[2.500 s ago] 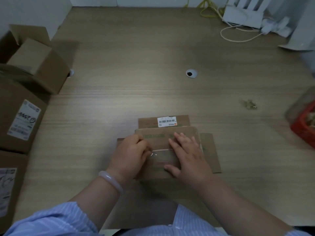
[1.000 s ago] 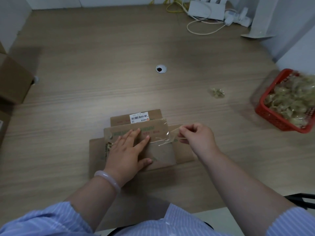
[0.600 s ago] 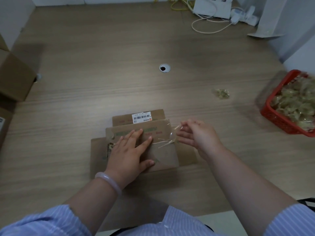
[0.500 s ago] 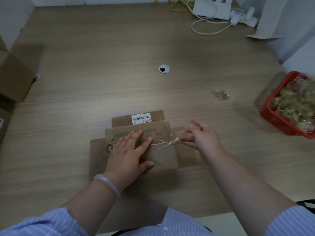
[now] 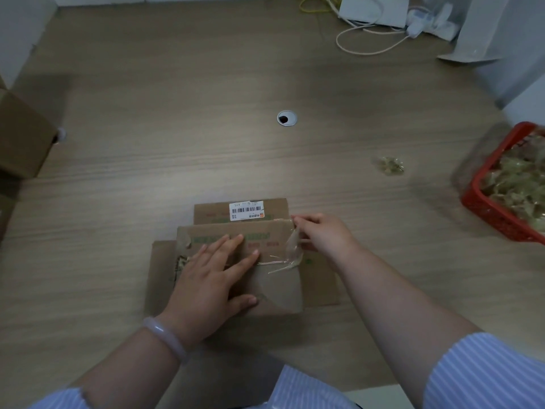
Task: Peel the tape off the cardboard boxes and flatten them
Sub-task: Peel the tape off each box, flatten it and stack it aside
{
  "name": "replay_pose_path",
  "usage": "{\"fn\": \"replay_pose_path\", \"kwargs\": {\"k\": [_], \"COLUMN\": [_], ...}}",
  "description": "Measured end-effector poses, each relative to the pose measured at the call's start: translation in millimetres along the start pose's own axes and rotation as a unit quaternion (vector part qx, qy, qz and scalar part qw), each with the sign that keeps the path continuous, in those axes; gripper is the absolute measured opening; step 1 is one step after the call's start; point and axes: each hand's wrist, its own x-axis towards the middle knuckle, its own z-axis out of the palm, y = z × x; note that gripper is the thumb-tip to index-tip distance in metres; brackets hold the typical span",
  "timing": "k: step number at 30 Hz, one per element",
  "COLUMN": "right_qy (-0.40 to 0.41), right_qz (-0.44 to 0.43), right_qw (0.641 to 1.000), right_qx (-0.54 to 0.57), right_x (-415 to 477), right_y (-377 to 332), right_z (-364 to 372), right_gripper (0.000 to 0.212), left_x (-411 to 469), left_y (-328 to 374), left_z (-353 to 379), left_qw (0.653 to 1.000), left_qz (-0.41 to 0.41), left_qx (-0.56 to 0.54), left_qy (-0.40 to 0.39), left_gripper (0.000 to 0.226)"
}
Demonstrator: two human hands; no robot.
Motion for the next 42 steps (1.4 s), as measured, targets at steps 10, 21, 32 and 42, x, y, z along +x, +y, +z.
{"fn": "replay_pose_path", "kwargs": {"k": [10,21,32,42], "right_qy": [0.002,0.083,0.018,0.098], "right_qz": [-0.073,-0.26,-0.155,-0.233], "right_qw": [0.991,0.947,0.986,0.92], "right_qx": [-0.116,-0.172,-0.061,-0.298], "right_x": [14,-39,-60,-55], "right_y": [-12,29,47,45], "right_z": [-4,-20,-27,-5], "right_gripper": [0.016,0.017,0.018,0.002], "left_x": [1,5,5,3], "left_y": [-3,2,7,37], "left_z": [-2,-6,-11,-12], "left_qw": [1.0,1.0,0.999,0.996], "left_qz": [0.004,-0.018,-0.028,-0.091], "left_qx": [-0.009,0.008,-0.014,-0.02], "left_qy": [0.009,-0.007,-0.022,-0.001], "left_gripper": [0.074,0.077,0.078,0.081]}}
